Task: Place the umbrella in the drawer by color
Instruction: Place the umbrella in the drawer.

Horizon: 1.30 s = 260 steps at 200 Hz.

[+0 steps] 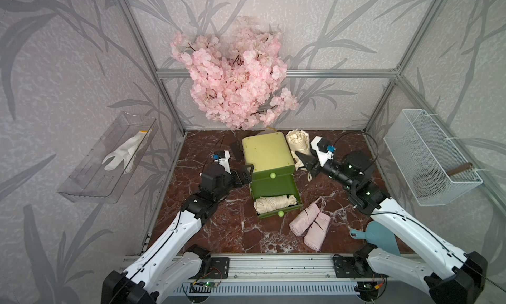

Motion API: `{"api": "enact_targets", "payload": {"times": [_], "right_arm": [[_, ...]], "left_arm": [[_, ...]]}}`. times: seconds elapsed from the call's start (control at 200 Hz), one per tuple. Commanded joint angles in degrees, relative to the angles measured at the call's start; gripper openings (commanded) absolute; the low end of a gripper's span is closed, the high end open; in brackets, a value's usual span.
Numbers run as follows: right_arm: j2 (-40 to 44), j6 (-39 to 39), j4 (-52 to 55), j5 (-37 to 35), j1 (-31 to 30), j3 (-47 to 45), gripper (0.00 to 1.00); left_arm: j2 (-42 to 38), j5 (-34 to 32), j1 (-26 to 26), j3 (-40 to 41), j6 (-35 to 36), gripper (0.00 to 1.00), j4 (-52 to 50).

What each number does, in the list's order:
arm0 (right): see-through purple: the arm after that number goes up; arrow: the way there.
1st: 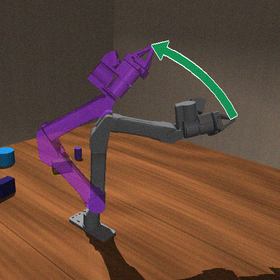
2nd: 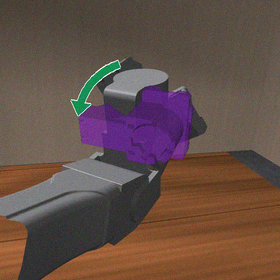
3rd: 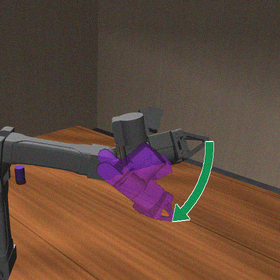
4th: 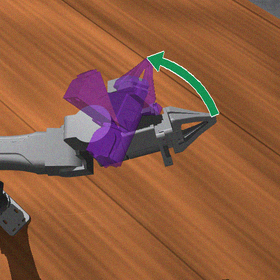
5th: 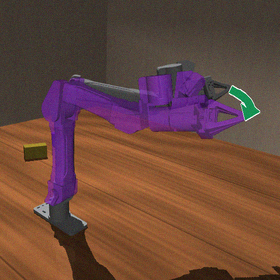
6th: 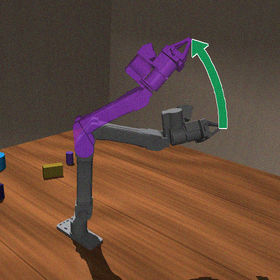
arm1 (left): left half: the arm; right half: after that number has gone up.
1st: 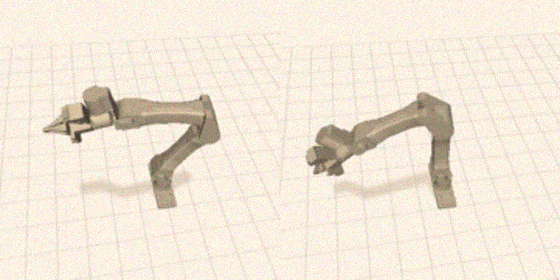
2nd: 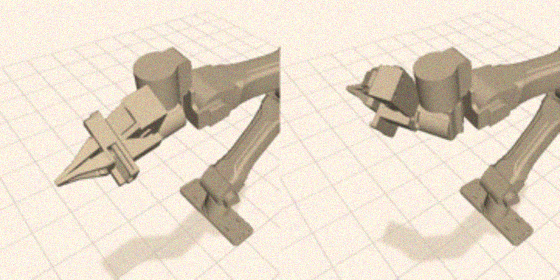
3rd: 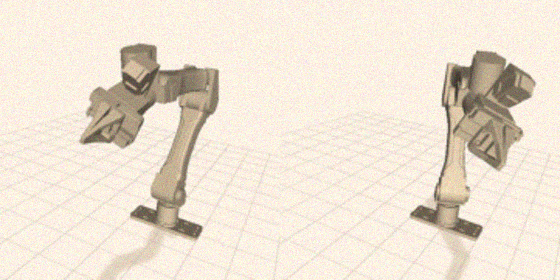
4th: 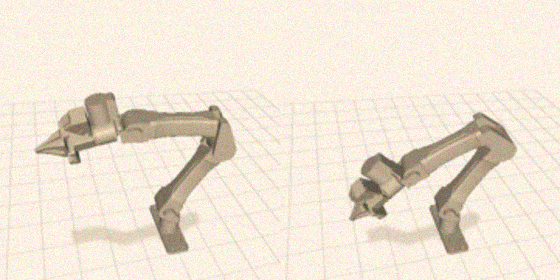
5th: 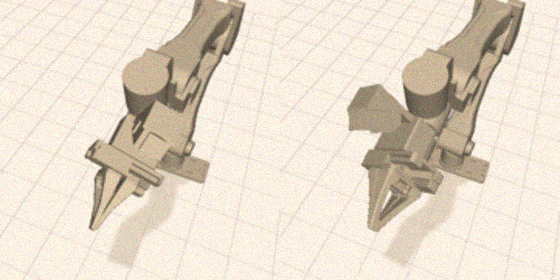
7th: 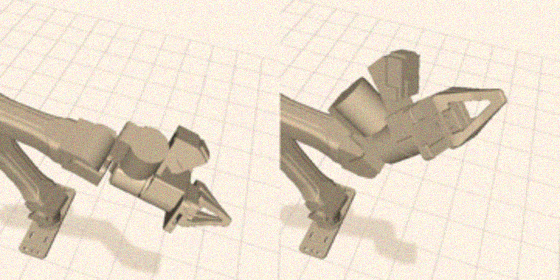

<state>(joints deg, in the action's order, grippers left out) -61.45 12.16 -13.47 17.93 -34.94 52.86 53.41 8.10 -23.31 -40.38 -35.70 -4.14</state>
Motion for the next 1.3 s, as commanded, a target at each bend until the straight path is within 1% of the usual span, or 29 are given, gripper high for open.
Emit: {"api": "enact_targets", "payload": {"times": [0.0,0.115,0.23,0.4,0.495,0.515,0.6,0.695,0.82,0.935,1.05,1.13,1.185,1.295], "right_arm": [[-4.4,9.6,-2.5,9.5,-3.5,1.0,0.38],[-10.0,15.5,-2.1,12.0,-5.9,2.7,0.38],[-13.3,18.4,-2.9,13.5,-6.6,3.5,0.38],[-16.3,23.5,-6.3,15.4,-6.7,0.6,0.39],[-17.8,25.8,-6.9,15.5,-6.7,-0.7,0.43],[-18.0,26.2,-6.7,15.4,-6.7,-0.8,0.45],[-19.2,28.8,-2.4,14.9,-6.7,-0.3,0.49],[-20.2,31.7,2.7,13.6,-6.7,0.5,0.53],[-21.2,34.7,7.8,11.5,-6.7,1.6,0.54],[-22.5,37.9,13.0,7.3,-7.2,3.4,0.54],[-23.6,40.5,14.0,3.1,-8.2,4.0,0.55],[-24.1,41.9,15.3,1.3,-9.2,4.8,0.61],[-24.5,42.8,16.1,-0.2,-9.9,5.3,0.63],[-24.6,43.8,17.0,-2.4,-11.2,5.9,0.74]], "left_arm": [[-1.1,0.6,-0.3,-0.7,0.2,1.0,-0.6],[-1.8,0.6,-0.4,-0.6,0.0,1.0,-1.1],[-2.6,0.4,-0.3,-0.5,0.1,1.0,-2.0],[-3.9,-0.3,-0.3,-0.1,0.3,1.0,-2.7],[-3.9,-0.2,-0.4,-0.2,0.3,1.0,-2.7],[-3.8,-0.1,-0.4,-0.3,0.3,1.0,-2.6],[-3.4,0.1,-0.4,-0.4,0.2,1.0,-2.6],[-3.2,0.3,-0.4,-0.4,0.2,1.0,-2.6],[-3.0,0.3,-0.4,-0.6,0.2,1.0,-2.6],[-3.1,-0.1,-0.4,-0.6,0.3,1.0,-2.7],[-3.1,-0.3,-0.4,-0.3,0.3,1.0,-2.5],[-3.1,-0.2,-0.4,-0.1,0.2,1.0,-2.4],[-3.3,-0.2,-0.4,0.0,0.1,1.0,-2.4],[-3.6,-0.4,-0.4,0.0,0.0,1.0,-2.4]]}}
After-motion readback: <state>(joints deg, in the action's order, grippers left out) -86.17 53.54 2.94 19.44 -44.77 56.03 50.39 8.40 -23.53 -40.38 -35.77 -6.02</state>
